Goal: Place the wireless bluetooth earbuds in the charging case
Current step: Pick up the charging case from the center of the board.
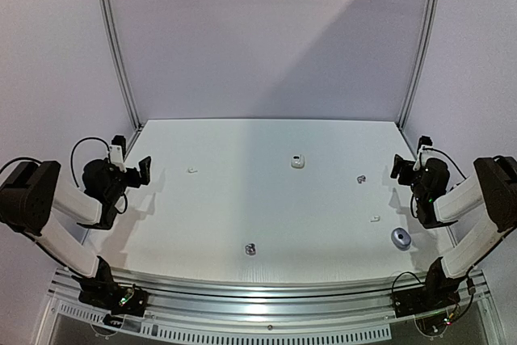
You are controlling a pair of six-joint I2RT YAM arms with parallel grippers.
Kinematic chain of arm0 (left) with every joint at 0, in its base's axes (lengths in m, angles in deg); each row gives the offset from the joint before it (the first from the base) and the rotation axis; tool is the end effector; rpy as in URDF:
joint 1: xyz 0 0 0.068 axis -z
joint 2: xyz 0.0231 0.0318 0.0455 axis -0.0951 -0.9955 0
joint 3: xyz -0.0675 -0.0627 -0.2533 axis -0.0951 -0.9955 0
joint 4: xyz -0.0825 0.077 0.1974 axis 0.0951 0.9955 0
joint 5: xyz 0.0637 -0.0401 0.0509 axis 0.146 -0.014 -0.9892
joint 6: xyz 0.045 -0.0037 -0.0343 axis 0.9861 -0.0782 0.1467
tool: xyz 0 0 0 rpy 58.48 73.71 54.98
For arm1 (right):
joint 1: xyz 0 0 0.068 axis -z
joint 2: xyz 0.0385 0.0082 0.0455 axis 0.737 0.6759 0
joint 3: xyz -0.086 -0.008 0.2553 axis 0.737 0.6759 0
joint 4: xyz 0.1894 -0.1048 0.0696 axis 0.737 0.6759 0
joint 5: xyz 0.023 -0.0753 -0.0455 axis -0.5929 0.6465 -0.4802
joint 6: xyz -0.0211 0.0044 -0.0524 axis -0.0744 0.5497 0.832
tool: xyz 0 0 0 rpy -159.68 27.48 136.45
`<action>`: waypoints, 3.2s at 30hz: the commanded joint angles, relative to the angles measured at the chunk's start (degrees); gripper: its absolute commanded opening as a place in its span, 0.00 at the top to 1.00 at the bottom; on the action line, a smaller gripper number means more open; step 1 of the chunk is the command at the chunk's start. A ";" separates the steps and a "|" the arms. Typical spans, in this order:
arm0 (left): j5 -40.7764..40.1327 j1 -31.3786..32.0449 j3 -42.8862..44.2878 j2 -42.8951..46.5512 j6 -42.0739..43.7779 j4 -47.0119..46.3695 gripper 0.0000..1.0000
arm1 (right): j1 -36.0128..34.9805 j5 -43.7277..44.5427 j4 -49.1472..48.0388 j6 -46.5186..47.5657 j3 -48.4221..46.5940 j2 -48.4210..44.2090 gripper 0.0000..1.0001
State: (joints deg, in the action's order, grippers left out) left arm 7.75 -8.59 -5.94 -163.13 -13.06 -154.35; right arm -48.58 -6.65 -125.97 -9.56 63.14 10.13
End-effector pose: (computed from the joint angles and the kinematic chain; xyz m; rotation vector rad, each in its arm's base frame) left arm 0.2428 0.0085 0.1843 0.0595 1.6789 -0.0452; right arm 0.2508 -0.0034 0.1806 0.2237 1.7039 -0.0871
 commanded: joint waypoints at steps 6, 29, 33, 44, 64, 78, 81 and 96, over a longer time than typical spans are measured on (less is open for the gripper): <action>-0.06 0.04 0.28 -0.54 0.54 -1.09 0.01 | 0.56 -0.23 0.72 -0.43 -0.79 -0.56 0.01; 2.75 6.99 32.81 6.57 -0.66 48.59 0.01 | -19.97 6.23 90.57 -24.56 -95.49 31.17 0.01; 8.02 7.16 36.07 5.18 -0.84 54.21 0.01 | -24.71 5.59 94.73 -28.33 -104.10 42.53 0.07; 7.85 8.15 34.66 4.86 2.25 53.10 0.01 | -31.00 7.98 101.62 -34.23 -115.02 59.39 0.07; 5.55 8.14 32.84 5.58 2.48 50.09 0.01 | -35.06 10.68 107.42 -34.10 -115.43 63.96 0.23; 4.54 8.15 32.02 6.69 3.43 49.10 0.01 | -35.29 9.89 106.65 -31.75 -111.41 61.29 0.46; 4.42 8.15 31.96 6.90 3.57 48.96 0.01 | -35.34 9.38 106.37 -31.31 -108.82 59.76 0.43; 4.94 8.15 32.31 7.17 3.42 49.29 0.01 | -35.29 7.79 100.42 -28.74 -103.58 56.48 0.79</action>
State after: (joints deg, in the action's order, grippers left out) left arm 12.44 -0.94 26.80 -157.62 -10.07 -104.62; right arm -83.75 3.82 -24.77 -40.66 -43.00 68.05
